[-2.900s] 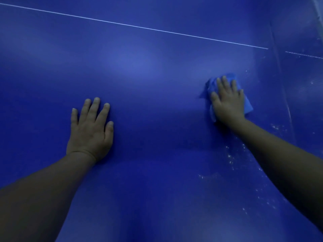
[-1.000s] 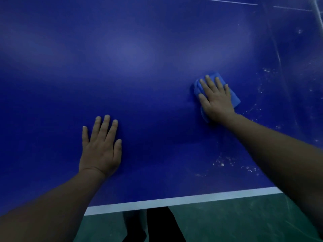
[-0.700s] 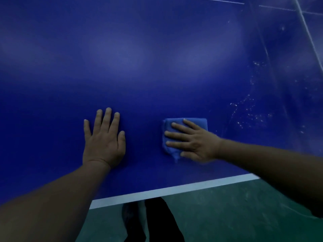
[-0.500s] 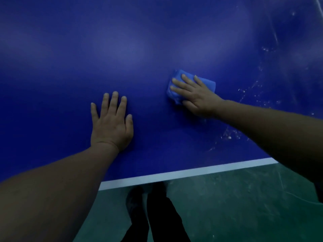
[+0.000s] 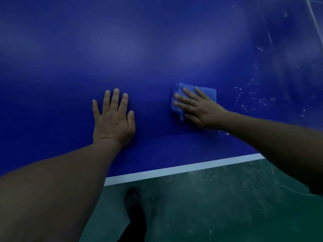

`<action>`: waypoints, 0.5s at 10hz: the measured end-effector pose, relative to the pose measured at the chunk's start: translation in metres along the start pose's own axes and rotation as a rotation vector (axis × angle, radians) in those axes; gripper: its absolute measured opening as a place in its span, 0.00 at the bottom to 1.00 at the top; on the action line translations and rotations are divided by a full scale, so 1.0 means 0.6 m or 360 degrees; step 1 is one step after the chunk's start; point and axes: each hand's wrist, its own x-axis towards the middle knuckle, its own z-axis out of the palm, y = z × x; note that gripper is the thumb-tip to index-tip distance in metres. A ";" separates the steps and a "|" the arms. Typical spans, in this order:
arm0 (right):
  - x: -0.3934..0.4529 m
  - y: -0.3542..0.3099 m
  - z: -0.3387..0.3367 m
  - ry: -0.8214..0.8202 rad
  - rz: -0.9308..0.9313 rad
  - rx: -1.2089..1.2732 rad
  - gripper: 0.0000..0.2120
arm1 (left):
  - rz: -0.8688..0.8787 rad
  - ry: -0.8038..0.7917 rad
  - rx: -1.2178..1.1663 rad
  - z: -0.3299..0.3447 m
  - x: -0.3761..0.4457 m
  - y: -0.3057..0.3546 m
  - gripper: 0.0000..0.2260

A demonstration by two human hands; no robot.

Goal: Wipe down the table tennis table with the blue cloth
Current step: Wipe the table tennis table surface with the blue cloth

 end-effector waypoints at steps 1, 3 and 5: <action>0.033 -0.086 0.007 0.0149 0.0548 0.0217 0.28 | -0.0007 0.0002 -0.0004 0.001 0.000 0.000 0.28; -0.121 -0.229 0.054 0.0024 0.0625 0.0301 0.27 | -0.0025 0.0010 0.0001 0.003 -0.003 0.001 0.28; -0.150 -0.178 0.058 0.0163 0.2136 0.0584 0.28 | -0.0034 0.0011 0.0029 0.002 -0.002 0.004 0.28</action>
